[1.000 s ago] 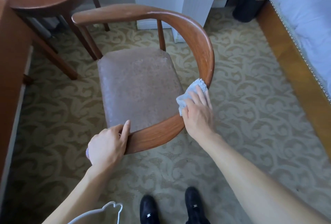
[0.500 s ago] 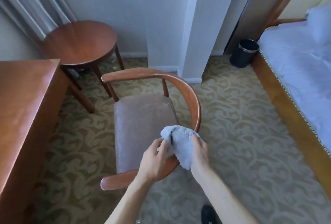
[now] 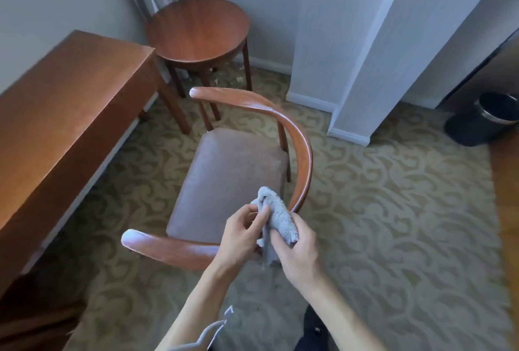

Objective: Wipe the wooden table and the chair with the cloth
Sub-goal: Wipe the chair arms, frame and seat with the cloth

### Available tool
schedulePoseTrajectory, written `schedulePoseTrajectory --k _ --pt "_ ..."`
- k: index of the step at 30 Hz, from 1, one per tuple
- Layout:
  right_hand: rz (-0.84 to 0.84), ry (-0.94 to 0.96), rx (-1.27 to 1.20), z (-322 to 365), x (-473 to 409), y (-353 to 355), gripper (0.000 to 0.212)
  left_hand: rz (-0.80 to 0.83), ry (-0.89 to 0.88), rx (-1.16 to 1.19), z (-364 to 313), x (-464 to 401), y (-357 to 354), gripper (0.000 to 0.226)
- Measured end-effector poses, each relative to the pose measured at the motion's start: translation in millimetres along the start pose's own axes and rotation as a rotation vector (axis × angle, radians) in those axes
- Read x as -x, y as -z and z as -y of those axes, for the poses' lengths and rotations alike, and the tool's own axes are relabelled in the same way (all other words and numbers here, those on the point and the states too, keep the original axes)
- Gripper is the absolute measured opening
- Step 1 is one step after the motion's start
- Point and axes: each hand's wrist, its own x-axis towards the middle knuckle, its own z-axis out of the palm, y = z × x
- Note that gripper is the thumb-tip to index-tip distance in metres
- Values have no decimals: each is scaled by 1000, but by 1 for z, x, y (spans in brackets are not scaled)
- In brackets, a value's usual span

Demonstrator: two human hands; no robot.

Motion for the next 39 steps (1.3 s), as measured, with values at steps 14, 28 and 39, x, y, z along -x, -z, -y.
schedulePoseTrajectory --k 14,28,39 --pt "207 -42 135 25 -61 7 9 -211 -127 -38 6 3 25 30" --pt "159 293 495 33 -81 -21 16 -205 -198 -56 -21 -41 47 16" --pt "268 445 659 -26 -64 -53 41 -392 -84 -549 50 -60 83 24"
